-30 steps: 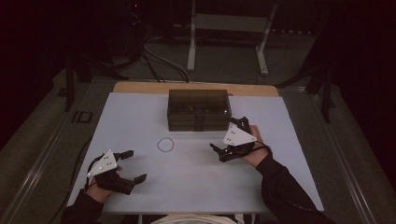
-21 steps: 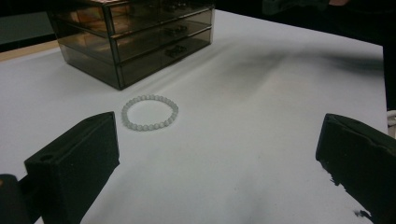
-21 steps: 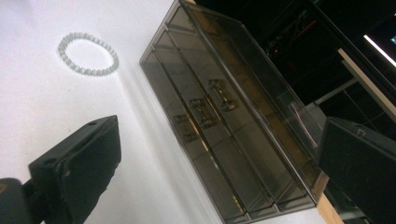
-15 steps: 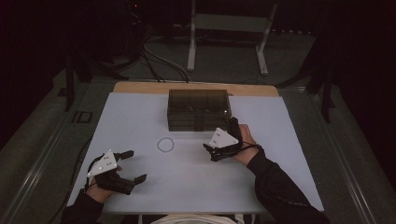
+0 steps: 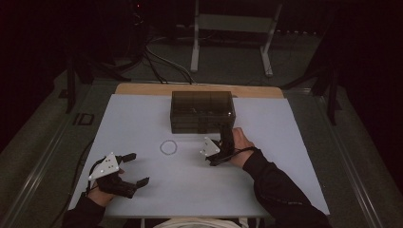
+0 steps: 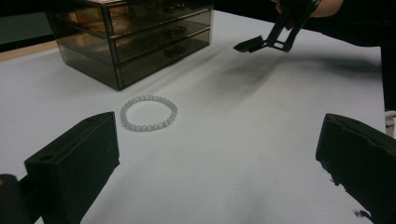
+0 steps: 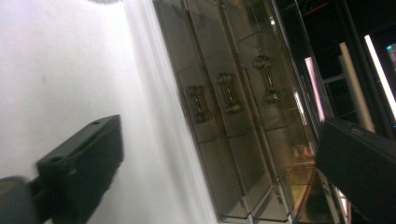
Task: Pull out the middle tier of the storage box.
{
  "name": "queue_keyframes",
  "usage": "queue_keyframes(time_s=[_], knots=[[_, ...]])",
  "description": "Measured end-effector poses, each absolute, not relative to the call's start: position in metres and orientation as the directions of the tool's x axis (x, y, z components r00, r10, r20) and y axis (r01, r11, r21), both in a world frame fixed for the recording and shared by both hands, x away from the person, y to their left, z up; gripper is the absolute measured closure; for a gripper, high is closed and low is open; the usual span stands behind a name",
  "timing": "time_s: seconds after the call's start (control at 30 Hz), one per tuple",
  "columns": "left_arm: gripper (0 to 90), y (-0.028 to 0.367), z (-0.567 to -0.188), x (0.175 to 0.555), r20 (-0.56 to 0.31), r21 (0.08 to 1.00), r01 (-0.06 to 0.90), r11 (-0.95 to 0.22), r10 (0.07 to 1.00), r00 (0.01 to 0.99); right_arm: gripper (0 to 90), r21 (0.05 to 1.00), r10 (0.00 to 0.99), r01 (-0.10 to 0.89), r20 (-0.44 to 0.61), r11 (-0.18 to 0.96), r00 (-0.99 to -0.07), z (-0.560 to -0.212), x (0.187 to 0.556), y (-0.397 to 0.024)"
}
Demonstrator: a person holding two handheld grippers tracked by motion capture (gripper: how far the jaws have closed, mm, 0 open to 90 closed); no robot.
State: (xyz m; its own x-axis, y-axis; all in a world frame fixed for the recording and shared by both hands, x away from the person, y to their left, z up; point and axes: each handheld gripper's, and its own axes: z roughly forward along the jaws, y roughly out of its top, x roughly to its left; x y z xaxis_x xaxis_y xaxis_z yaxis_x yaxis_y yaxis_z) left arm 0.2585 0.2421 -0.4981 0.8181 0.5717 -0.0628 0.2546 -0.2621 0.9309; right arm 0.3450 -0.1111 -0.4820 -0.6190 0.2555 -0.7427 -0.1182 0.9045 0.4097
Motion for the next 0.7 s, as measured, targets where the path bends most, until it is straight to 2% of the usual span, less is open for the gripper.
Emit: queue_keyframes(time_s=[0.07,0.3,0.4,0.53,0.7], knots=[[0.9,0.242,-0.498,0.258,-0.061,0.931,0.254,-0.263,0.572,0.818,1.9,0.389,0.240,-0.120,-0.754,0.913,-0.611,-0.483,0.346,-0.108],[0.9,0.242,-0.498,0.258,-0.063,0.931,0.254,-0.261,0.571,0.818,14.1,0.291,0.176,-0.146,-0.835,0.946,-0.522,-0.493,0.349,-0.097],[0.9,0.242,-0.498,0.258,-0.061,0.932,0.252,-0.262,0.570,0.819,15.5,0.262,0.154,-0.147,-0.847,0.954,-0.508,-0.495,0.351,-0.094],[0.9,0.242,-0.498,0.258,-0.060,0.931,0.252,-0.263,0.569,0.820,26.1,0.213,0.121,-0.145,-0.871,0.966,-0.475,-0.499,0.354,-0.089],[0.9,0.242,-0.498,0.258,-0.060,0.932,0.251,-0.263,0.569,0.820,32.2,0.169,0.090,-0.140,-0.890,0.976,-0.447,-0.504,0.357,-0.084]])
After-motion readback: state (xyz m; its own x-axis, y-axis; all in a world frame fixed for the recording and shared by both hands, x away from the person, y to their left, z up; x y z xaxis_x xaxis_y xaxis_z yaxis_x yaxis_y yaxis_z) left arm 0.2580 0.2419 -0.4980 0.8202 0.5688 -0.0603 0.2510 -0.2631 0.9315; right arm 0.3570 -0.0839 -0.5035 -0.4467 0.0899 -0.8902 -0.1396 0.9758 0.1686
